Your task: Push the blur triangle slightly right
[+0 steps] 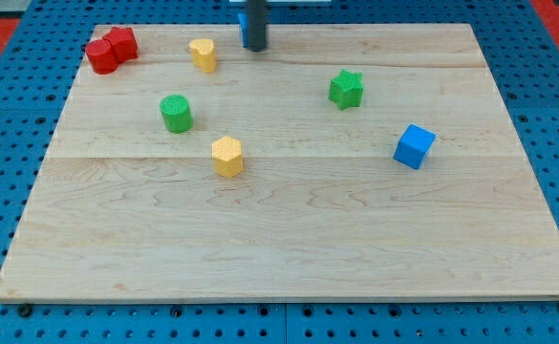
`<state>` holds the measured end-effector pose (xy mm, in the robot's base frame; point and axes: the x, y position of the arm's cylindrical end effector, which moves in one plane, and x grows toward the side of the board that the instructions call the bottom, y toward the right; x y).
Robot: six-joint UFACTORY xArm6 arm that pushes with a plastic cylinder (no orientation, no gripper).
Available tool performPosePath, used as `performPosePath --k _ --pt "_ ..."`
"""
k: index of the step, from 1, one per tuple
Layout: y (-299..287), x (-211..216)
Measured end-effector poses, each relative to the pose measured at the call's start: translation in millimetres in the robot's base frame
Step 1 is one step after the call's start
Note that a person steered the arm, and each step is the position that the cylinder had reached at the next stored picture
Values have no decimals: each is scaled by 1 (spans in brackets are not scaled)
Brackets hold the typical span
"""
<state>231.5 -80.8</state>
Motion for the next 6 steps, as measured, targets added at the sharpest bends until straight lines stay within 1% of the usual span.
performPosePath --k 1,2,3,4,5,6 --pt "-35 -9" --pt "-21 -38" --pt "-16 -40" --pt "49 -39" --pt "80 -19" --pt "93 31"
